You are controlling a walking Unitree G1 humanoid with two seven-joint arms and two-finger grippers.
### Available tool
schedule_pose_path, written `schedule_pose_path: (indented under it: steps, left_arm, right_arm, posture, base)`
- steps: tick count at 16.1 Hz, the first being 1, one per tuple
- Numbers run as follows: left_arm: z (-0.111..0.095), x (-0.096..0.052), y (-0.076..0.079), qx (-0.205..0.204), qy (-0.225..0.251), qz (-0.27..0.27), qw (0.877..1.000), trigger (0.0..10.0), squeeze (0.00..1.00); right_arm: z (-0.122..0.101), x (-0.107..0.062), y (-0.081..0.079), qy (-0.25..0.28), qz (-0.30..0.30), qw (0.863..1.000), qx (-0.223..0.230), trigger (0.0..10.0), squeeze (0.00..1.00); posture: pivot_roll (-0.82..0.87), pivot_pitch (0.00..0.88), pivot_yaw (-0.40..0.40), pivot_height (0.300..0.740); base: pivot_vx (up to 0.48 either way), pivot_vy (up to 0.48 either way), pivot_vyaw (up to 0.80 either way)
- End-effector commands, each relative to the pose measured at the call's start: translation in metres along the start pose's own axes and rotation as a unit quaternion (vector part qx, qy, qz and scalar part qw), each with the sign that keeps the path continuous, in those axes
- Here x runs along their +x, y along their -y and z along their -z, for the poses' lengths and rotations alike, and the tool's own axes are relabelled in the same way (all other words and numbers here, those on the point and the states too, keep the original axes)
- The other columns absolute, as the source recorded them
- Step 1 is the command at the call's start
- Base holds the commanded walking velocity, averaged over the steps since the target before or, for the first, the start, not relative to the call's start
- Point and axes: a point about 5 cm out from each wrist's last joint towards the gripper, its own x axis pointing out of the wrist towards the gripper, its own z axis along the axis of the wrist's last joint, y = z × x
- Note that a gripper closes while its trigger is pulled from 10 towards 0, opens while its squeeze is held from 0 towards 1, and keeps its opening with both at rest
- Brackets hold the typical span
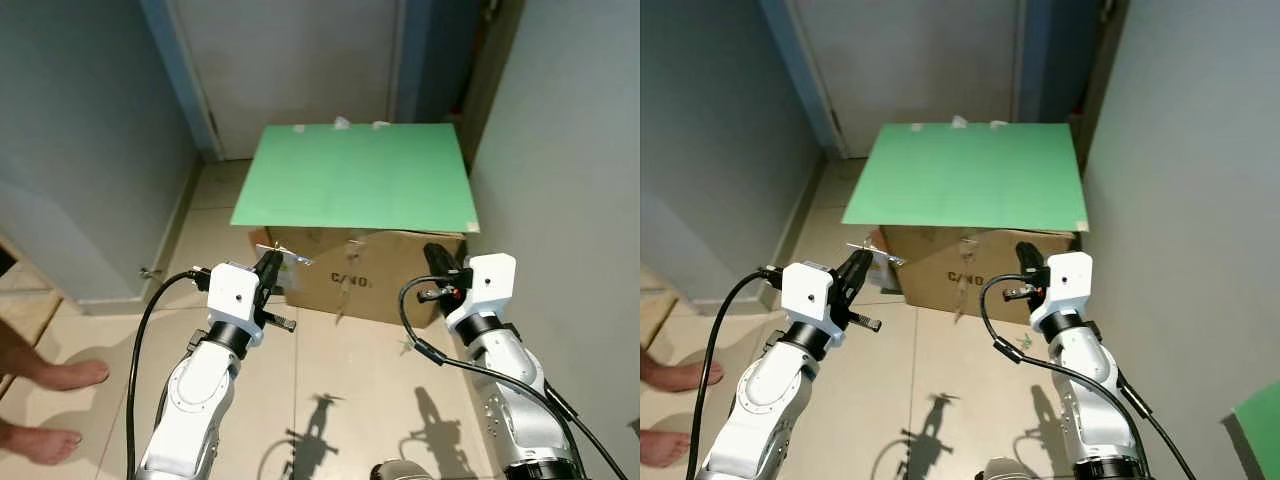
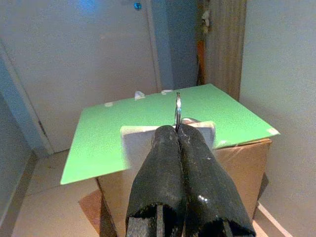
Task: Hang keys on a hook
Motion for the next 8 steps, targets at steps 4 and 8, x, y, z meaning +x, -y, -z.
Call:
schedule_pose_path:
  steps: [4, 8]
  left_arm:
    - [-0.0001, -0.0013, -0.0023, 0.000, -0.002, 0.001, 1.000, 0.0, 0.00]
    - [0.0000, -0.0005, -0.0033, 0.006, -0.003, 0.001, 1.000, 0.0, 0.00]
  right_arm:
    - [0.0016, 0.0045, -0.0016, -0.004, -0.006, 1.000, 0.003, 10.0, 0.00]
    - [0.0051, 0.0022, -0.0018, -0.007, -0.004, 1.000, 0.008, 10.0, 0.00]
  posture:
    - [-0.20, 0.000, 0.099, 0.740]
    - [-0.20, 0.000, 0.099, 0.740]
  base:
    - [0.000, 0.000, 0.00]
    - [-0.122, 0.000, 0.00]
